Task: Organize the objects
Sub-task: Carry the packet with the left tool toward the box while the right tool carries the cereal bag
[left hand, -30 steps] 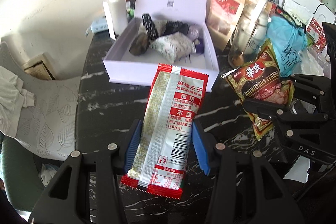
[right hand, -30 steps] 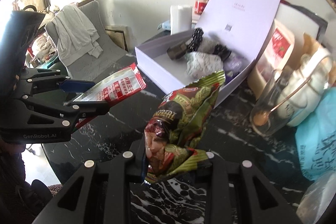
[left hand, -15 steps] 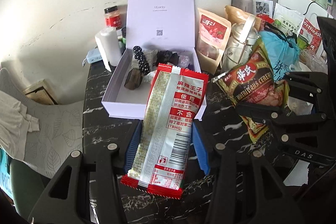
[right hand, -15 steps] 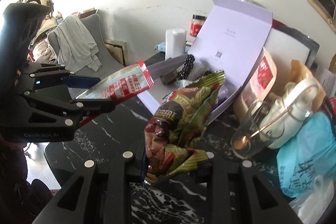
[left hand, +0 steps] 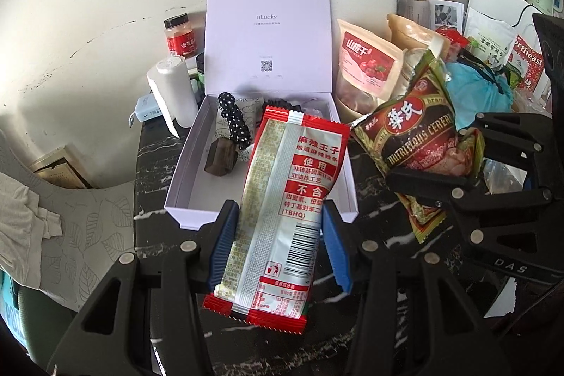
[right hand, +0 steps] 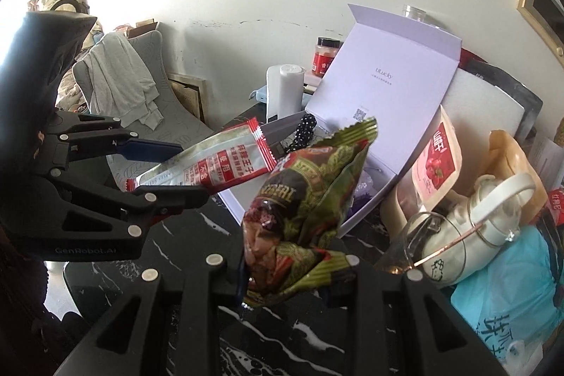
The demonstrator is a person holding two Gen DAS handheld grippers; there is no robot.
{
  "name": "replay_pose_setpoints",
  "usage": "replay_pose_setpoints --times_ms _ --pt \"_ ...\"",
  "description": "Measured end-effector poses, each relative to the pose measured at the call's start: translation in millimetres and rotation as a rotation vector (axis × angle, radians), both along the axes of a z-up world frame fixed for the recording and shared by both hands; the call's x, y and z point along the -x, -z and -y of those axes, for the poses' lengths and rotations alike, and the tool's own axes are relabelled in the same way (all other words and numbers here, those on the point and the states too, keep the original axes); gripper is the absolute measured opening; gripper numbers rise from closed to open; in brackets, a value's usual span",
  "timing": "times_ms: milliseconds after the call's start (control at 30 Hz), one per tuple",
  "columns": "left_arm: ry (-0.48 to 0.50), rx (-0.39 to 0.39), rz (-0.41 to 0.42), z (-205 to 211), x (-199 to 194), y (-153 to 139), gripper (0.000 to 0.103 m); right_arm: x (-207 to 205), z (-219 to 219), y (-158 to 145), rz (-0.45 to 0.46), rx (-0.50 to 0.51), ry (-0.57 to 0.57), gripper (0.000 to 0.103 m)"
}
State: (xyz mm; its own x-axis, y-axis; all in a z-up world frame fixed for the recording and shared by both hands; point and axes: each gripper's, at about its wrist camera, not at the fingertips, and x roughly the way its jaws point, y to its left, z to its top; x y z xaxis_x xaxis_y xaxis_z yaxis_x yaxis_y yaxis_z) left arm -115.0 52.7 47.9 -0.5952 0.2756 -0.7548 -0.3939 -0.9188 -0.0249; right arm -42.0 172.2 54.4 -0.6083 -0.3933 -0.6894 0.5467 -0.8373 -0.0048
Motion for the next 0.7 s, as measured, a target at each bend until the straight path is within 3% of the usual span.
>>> replay_pose_setpoints --times_ms 700 --pt "-0.005 0.02 0.051 -7.7 106.7 37.8 0.046 96.3 14.4 34.1 0.066 0.003 0.012 0.029"
